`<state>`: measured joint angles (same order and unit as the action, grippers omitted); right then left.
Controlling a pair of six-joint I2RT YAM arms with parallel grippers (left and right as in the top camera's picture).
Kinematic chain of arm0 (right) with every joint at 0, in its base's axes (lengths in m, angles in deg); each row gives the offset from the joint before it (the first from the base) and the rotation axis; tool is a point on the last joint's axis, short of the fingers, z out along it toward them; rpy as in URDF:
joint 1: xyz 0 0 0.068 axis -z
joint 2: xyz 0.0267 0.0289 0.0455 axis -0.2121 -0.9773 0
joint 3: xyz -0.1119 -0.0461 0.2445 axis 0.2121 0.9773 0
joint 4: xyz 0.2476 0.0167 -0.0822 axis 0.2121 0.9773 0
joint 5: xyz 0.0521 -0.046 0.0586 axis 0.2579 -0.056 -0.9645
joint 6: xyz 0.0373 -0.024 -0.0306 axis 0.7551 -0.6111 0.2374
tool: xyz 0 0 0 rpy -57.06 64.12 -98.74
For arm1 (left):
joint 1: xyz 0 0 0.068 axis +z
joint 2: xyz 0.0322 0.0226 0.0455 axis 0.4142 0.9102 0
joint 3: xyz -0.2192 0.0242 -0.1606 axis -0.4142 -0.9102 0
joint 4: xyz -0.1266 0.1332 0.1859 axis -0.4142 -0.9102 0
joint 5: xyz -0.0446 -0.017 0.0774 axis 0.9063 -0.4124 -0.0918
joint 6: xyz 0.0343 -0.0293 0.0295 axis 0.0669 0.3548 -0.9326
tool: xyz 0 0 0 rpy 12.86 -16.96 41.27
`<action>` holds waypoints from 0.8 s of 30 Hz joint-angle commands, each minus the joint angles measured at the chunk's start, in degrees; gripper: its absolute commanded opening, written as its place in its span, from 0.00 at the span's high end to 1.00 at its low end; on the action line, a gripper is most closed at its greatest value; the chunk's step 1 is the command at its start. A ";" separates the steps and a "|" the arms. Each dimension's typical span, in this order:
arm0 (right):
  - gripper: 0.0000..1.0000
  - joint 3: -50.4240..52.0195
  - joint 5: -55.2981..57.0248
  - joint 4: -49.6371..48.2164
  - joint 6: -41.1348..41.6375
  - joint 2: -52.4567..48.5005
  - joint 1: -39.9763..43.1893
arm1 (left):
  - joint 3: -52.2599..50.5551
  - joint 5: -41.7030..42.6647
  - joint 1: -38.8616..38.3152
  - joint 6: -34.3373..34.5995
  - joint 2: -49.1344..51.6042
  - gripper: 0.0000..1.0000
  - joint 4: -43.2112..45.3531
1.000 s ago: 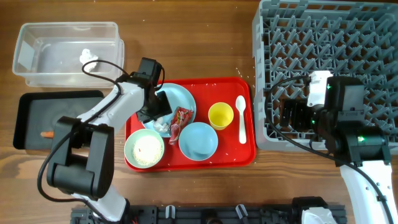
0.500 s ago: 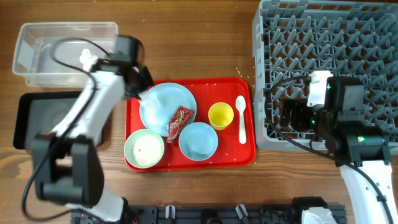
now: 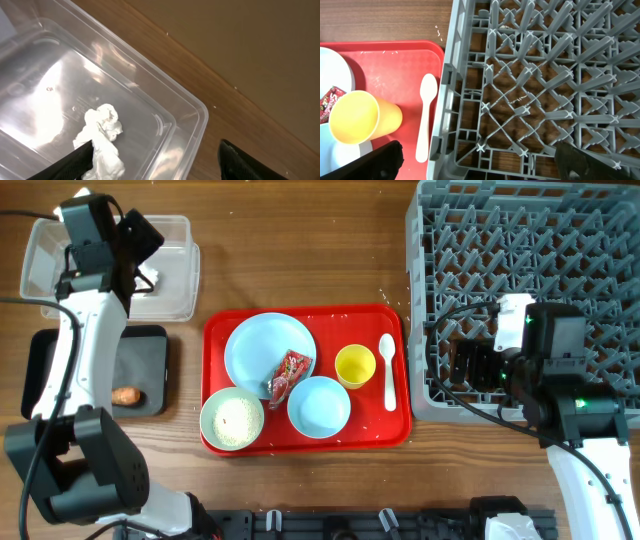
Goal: Sort waste into correct bins and load items into the dishwasher rack
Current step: 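Carry the tissue scrap to the clear bin and release it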
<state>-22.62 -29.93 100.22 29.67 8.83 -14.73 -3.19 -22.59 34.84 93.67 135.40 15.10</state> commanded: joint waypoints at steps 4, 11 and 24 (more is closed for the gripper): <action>0.00 -1.18 -0.48 0.17 0.92 0.09 -0.28 | 0.31 3.89 0.13 -2.82 -1.27 0.27 0.46; 0.00 -1.18 -0.50 0.28 0.94 0.07 -0.28 | -0.17 0.94 -0.13 -2.80 1.36 0.20 -4.24; 0.00 -1.18 -0.48 0.68 0.96 -0.02 -0.28 | -0.15 7.23 -0.48 -2.82 2.23 0.25 -10.16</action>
<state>-22.62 -29.95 100.88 29.84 8.83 -14.73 -3.22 -19.73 34.82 91.58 138.20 5.66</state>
